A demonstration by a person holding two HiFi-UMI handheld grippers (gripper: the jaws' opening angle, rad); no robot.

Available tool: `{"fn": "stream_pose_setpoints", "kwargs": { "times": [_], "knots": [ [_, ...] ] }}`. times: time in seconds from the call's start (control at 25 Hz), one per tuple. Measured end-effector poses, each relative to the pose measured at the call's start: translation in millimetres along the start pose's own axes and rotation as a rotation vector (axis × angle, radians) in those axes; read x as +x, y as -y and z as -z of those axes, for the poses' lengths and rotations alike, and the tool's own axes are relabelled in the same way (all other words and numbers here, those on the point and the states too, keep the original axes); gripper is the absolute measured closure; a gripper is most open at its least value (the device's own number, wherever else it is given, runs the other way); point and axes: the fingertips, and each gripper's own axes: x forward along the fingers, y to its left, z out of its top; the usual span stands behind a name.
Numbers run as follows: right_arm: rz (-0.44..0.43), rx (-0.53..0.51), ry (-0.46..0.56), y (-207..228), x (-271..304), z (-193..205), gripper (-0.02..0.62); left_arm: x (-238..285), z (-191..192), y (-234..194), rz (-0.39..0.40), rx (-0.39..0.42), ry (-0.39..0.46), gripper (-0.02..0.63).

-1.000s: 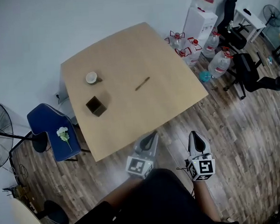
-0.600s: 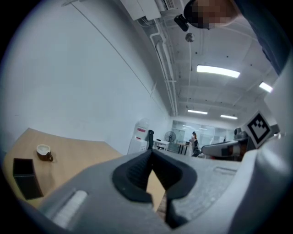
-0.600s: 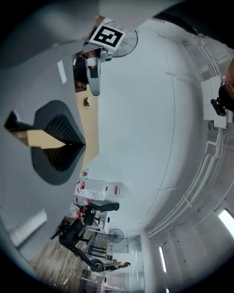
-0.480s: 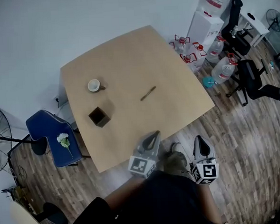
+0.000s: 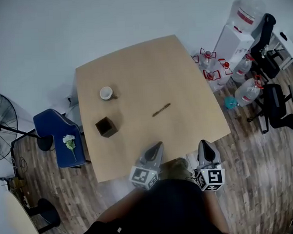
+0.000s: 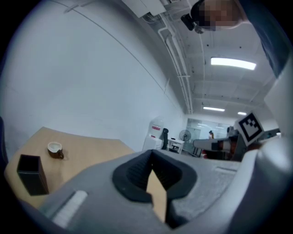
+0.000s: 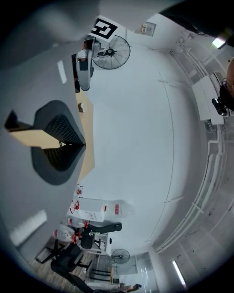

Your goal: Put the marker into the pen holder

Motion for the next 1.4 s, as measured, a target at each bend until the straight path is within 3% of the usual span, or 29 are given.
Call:
{"fn": "stream_pose_setpoints", "kwargs": {
  "times": [0.4, 0.8, 0.96, 1.16, 1.4],
  "knots": [
    [-0.213, 0.082, 0.005, 85.9, 101.1, -30.8, 0.595, 106.4, -10.7, -28.5, -0.237, 0.077, -0.043, 0.603],
    [-0.421, 0.121, -0.067, 123.1, 163.7, -20.9, 0.595, 173.1, 18.0, -48.8, -0.41, 0.052, -0.146, 0.603],
    [-0.488, 0.108, -0.086, 127.5, 194.9, -16.5, 0.595, 197.0, 37.5, -73.5, -0.425, 0.084, -0.225, 0.601],
    [-0.543, 0.052, -0.158, 123.2, 222.5, 11.3, 0.595, 221.0, 72.3, -115.9, -0.413, 0.063, -0.325, 0.601],
    [-0.546, 0.086, -0.248, 112.5, 247.4, 25.9, 0.595, 229.2, 118.9, -147.5, -0.433, 0.108, -0.429, 0.6]
  ]
}}
